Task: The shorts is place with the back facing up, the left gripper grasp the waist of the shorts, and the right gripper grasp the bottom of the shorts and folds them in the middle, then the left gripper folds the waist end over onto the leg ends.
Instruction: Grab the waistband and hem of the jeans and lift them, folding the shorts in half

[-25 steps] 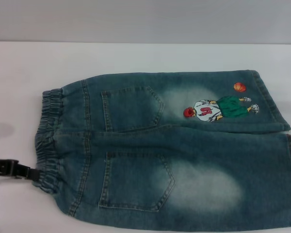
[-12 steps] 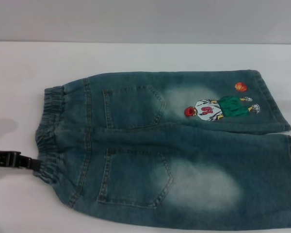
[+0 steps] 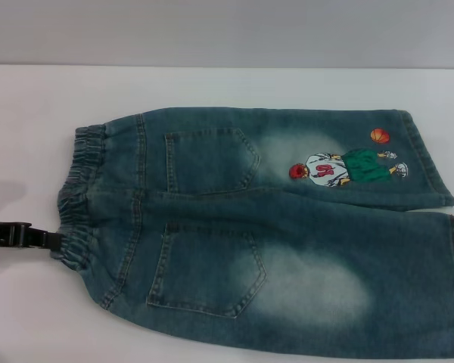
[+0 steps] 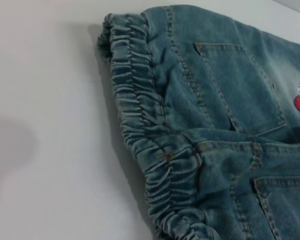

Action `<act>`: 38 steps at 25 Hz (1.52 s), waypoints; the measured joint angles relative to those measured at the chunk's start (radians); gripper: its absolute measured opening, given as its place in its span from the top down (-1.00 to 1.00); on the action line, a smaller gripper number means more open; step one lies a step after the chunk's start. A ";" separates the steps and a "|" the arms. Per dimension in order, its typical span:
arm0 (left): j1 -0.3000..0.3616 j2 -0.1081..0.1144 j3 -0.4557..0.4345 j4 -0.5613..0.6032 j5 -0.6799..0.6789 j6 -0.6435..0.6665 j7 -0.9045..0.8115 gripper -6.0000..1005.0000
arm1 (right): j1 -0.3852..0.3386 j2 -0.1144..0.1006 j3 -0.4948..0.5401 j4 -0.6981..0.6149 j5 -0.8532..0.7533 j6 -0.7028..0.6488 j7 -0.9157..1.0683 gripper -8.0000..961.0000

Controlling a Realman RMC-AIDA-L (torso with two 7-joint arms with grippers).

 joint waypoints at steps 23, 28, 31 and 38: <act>0.017 -0.015 -0.003 0.000 -0.060 -0.002 0.034 0.92 | 0.083 -0.101 0.200 -0.597 -1.548 -0.866 0.779 -0.02; 0.009 -0.014 -0.003 0.000 -0.060 -0.003 0.034 0.92 | 0.087 -0.117 0.194 -0.607 -1.680 -0.879 0.812 -0.02; 0.004 -0.012 -0.003 0.000 -0.062 0.004 0.027 0.92 | 0.102 -0.119 0.167 -0.612 -1.796 -0.880 0.840 -0.02; 0.002 -0.013 -0.003 0.000 -0.063 -0.001 0.030 0.92 | 0.124 -0.125 0.141 -0.614 -1.942 -0.881 0.851 -0.02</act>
